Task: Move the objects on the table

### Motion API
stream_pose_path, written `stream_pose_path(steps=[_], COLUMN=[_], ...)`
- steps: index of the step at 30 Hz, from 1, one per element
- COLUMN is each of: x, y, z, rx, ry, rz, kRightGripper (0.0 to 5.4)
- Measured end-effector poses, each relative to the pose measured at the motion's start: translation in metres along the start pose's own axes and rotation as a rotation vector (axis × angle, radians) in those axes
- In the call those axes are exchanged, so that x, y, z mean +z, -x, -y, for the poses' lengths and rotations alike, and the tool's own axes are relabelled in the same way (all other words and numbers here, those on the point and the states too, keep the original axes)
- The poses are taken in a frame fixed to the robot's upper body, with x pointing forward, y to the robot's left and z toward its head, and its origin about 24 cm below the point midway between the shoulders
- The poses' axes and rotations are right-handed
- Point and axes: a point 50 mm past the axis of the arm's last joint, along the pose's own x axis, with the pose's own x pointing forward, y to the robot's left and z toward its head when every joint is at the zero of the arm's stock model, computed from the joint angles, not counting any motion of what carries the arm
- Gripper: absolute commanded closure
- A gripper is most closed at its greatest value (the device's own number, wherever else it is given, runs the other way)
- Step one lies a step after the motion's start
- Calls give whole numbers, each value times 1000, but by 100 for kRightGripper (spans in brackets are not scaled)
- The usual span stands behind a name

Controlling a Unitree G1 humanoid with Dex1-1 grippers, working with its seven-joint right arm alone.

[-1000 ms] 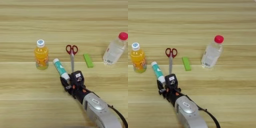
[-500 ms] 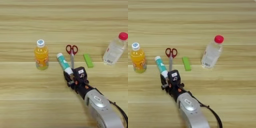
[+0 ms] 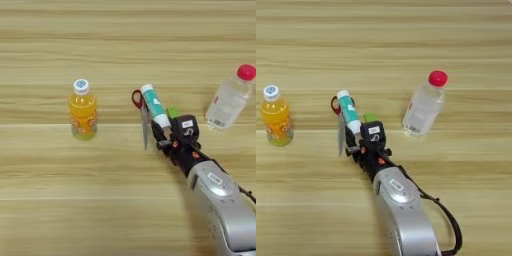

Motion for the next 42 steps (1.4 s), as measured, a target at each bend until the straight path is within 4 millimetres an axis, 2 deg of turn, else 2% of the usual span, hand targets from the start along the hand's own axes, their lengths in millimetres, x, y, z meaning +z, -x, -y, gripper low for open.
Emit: stream_pose_path(steps=[11,17,26,42], x=[-11,-18,-28,-34], y=[10,13,15,13], z=[49,62,66,57], rx=[-164,-207,-220,-186], ry=[9,0,-8,-8], rz=[-45,-65,-92,-106], kRightGripper=[371,371,371,371])
